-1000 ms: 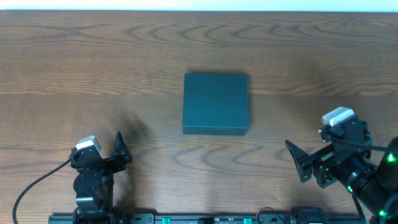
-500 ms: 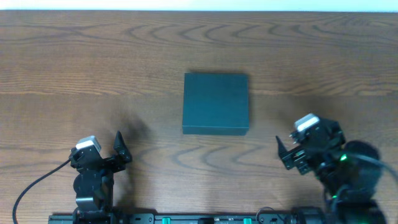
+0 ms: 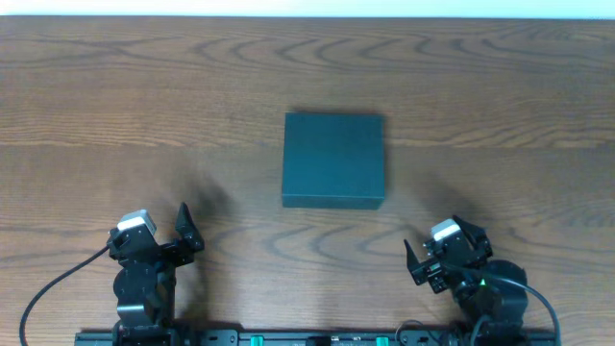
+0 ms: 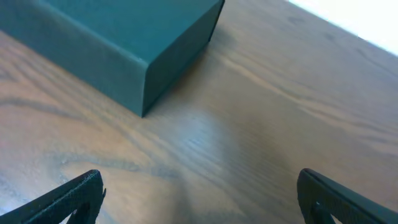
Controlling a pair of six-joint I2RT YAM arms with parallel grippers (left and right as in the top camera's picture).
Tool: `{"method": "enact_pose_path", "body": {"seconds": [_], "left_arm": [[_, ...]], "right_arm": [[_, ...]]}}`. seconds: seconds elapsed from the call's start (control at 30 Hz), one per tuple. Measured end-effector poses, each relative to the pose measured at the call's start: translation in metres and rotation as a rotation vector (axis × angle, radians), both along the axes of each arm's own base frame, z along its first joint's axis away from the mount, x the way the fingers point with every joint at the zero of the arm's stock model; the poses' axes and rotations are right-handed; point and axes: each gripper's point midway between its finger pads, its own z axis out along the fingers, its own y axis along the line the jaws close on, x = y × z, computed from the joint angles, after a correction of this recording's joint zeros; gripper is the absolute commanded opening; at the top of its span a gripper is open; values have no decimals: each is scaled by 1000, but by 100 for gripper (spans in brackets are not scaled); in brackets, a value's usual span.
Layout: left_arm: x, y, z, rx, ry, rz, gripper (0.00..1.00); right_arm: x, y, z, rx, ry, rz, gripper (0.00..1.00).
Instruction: Pack container
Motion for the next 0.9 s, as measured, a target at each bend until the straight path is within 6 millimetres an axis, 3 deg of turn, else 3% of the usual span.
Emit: {"method": "enact_pose_path", "body": {"seconds": [0.9], "left_arm": [[0,0,0,0,0,0,95]], "right_arm": [[-1,6,4,31,-11,12,99]]}}
